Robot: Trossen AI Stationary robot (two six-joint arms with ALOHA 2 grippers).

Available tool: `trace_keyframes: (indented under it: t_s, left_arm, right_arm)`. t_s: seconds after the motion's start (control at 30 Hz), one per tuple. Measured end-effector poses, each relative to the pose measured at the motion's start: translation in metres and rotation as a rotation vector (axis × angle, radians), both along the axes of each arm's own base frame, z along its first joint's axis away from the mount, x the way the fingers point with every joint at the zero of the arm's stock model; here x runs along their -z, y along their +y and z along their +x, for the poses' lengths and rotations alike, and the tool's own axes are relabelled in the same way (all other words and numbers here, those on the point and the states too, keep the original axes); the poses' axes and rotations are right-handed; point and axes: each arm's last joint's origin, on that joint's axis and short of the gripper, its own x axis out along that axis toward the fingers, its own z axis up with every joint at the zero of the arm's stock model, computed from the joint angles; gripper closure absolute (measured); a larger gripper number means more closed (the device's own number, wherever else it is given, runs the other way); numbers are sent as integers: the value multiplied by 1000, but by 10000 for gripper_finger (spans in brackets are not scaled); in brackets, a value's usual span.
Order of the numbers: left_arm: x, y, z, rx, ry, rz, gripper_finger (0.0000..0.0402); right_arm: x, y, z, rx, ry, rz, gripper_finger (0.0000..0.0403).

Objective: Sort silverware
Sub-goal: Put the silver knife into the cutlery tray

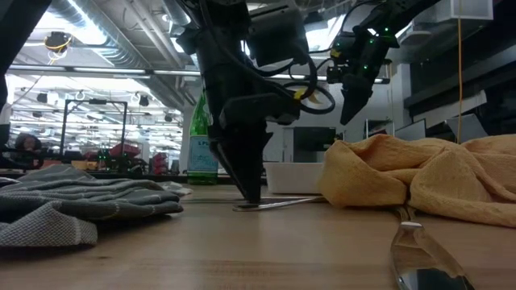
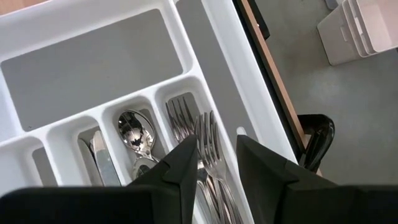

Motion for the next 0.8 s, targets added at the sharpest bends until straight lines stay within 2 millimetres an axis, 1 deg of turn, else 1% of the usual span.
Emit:
trace_keyframes:
  t_s: [0.13,0.27,0.53,0.8]
  left_arm:
    - [0,3,0,-12,5,-6,358]
    - [1,7,0,-21,6,-10,371]
    - [-1,8,0,-30,-7,-10,369]
    - [-7,9,2,-137,-45,-39,368]
  right_arm:
    - [0,0,0,0,0,0,288]
    - [0,0,0,0,0,0,288]
    - [0,0,0,0,4,4,288]
    - [1,2,-2,0,18,19,288]
